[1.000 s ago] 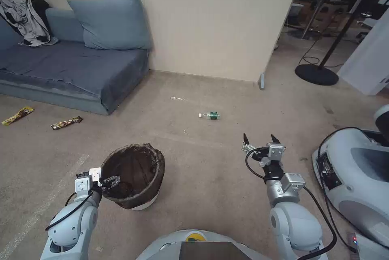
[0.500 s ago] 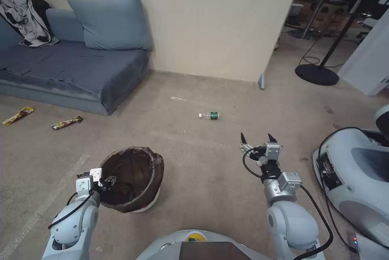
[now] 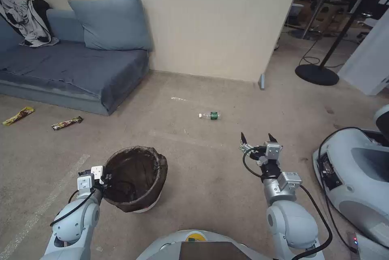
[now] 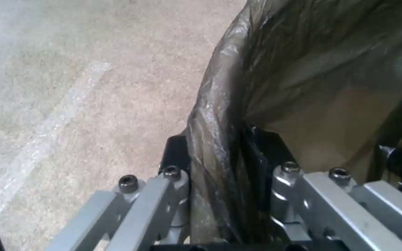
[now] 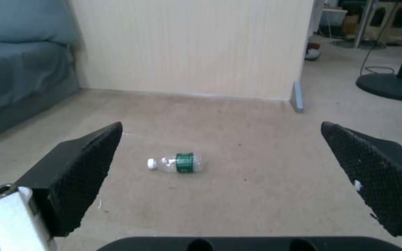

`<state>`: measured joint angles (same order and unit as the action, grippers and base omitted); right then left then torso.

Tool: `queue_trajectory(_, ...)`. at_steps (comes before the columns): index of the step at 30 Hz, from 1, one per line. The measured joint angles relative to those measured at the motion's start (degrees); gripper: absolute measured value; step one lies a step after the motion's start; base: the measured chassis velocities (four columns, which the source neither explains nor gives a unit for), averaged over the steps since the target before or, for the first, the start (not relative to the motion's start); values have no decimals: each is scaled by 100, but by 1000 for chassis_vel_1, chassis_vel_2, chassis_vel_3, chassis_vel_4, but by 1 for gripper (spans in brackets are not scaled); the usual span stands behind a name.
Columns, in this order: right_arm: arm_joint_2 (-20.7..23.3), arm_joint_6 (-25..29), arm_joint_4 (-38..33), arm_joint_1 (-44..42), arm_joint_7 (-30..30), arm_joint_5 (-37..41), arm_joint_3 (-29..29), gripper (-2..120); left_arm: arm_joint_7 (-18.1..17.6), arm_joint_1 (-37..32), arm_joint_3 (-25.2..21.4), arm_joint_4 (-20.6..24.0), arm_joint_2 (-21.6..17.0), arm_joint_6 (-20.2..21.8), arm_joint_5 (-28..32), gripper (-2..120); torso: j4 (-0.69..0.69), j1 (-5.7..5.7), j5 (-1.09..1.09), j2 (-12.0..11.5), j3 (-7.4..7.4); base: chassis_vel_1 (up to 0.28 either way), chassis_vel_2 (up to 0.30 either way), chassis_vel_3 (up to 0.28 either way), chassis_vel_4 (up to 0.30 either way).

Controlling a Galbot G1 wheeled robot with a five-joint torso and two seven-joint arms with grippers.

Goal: Pick up the trash bin, then pick up the garbage from the floor and place it into the trash bin.

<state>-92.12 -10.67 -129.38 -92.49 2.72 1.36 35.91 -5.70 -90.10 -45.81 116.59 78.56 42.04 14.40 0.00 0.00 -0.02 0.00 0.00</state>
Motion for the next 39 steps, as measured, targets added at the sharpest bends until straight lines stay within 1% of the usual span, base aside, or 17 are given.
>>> queue_trajectory(4,-1,-1,-15,-1,-17,0,34,100,-75,-13,9,89,2,12,84,19,1,0,-3,0,1,0,0,0,0)
queue_trajectory(6,-1,-1,-39,-3,-24,2,59,100,-129,-30,9,224,7,31,216,15,2,0,-5,-1,1,0,0,0,0)
queue_trajectory(7,-1,-1,-39,-3,-24,2,59,100,-129,-30,9,224,7,31,216,15,2,0,-5,-1,1,0,0,0,0)
queue_trajectory(9,3,-1,-68,-5,-26,7,87,100,-180,-49,8,387,13,23,385,10,0,1,-5,-1,1,0,0,0,0)
queue_trajectory(11,16,-2,-99,-4,-27,25,123,100,-266,-76,-15,626,14,-97,531,4,-1,1,-1,-1,1,0,0,0,0)
queue_trajectory(12,16,-2,-99,-4,-27,25,123,100,-266,-76,-15,626,14,-97,531,4,-1,1,-1,-1,1,0,0,0,0)
queue_trajectory(13,21,-6,-117,-1,-28,40,140,100,-291,-93,-18,732,13,-160,568,3,0,1,0,-1,1,0,0,0,0)
queue_trajectory(15,40,-20,-169,1,-36,88,177,100,-387,-156,-29,1114,8,-296,663,4,1,1,1,-1,1,0,0,0,0)
queue_trajectory(16,40,-20,-169,1,-36,88,177,100,-387,-156,-29,1114,8,-296,663,4,1,1,1,-1,1,0,0,0,0)
queue_trajectory(19,69,-32,-227,-18,-61,131,192,100,-553,-210,-29,1559,10,-379,797,4,-1,1,4,-1,1,0,0,0,0)
queue_trajectory(20,69,-32,-227,-18,-61,131,192,100,-553,-210,-29,1559,10,-379,797,4,-1,1,4,-1,1,0,0,0,0)
queue_trajectory(24,91,-41,-268,-35,-72,165,199,100,-759,-270,-12,1988,12,-368,958,4,0,1,2,-1,0,0,0,0,0)
queue_trajectory(25,91,-41,-268,-35,-72,165,199,100,-759,-270,-12,1988,12,-368,958,4,0,1,2,-1,0,0,0,0,0)
queue_trajectory(29,97,-41,-288,-44,-35,162,198,100,-841,-304,-10,2259,7,-377,955,4,0,1,2,-1,0,0,0,0,0)
queue_trajectory(39,133,-97,-329,-50,82,151,218,100,-853,-362,9,2510,5,-402,884,4,0,1,3,-1,0,0,0,0,0)
